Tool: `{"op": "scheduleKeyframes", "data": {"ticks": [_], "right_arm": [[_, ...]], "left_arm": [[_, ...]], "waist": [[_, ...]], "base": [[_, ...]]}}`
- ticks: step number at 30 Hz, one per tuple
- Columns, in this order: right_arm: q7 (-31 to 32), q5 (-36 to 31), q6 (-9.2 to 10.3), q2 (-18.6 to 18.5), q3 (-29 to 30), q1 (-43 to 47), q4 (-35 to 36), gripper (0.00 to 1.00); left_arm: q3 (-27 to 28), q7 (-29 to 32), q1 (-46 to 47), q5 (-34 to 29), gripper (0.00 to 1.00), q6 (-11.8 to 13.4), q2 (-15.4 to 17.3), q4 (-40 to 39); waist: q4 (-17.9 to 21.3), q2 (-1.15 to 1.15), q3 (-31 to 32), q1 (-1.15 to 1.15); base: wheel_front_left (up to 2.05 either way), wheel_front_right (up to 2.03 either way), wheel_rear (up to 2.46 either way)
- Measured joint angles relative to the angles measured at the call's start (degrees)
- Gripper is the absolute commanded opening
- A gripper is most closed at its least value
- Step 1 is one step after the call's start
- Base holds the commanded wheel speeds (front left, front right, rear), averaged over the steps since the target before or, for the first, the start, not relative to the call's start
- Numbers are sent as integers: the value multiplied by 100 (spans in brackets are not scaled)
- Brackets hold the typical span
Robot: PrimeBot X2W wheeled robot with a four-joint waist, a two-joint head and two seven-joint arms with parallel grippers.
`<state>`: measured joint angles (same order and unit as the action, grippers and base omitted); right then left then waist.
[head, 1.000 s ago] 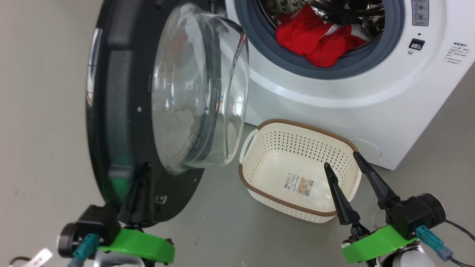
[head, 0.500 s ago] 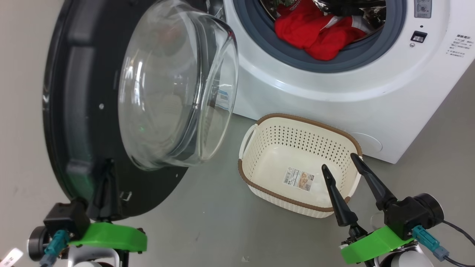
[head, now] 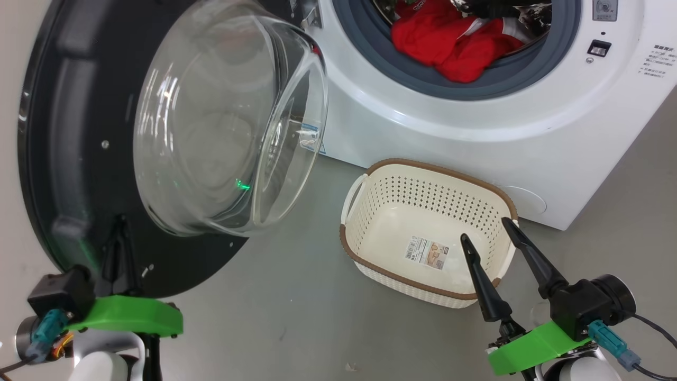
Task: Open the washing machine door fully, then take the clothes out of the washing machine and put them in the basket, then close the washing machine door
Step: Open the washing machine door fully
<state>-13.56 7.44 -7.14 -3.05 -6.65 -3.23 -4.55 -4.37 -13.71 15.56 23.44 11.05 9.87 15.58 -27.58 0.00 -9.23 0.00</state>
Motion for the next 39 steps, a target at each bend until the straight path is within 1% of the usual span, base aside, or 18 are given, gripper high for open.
{"op": "scheduleKeyframes", "data": {"ticks": [7, 13, 15, 22, 32, 39], "right_arm": [[53, -3, 0, 0, 42, -18, 16, 100], [54, -11, 0, -1, 71, -67, 47, 100], [54, -54, 0, -1, 73, -67, 59, 100], [107, -98, 0, -1, 75, -67, 101, 100], [207, -158, 0, -1, 71, -69, 188, 100], [275, -201, 0, -1, 53, -69, 250, 100]], "left_arm": [[226, -53, 313, 205, 0, -112, -80, 469], [407, -59, 554, 241, 0, -250, -107, 810], [481, -59, 637, 240, 0, -261, -110, 914], [947, -59, 890, 301, 0, -538, -218, 1236], [1543, -69, 1261, 233, 0, -801, -345, 1684], [1887, -101, 1578, 102, 0, -995, -343, 2149]], "waist": [[-1, 0, -54, 0], [23, 0, -80, 0], [39, 0, -87, 0], [71, 0, -122, 0], [106, 0, -221, 0], [151, 0, -255, 0]], "base": [[0, 0, 0], [0, 0, 0], [0, 0, 0], [0, 0, 0], [0, 0, 0], [0, 0, 0]]}}
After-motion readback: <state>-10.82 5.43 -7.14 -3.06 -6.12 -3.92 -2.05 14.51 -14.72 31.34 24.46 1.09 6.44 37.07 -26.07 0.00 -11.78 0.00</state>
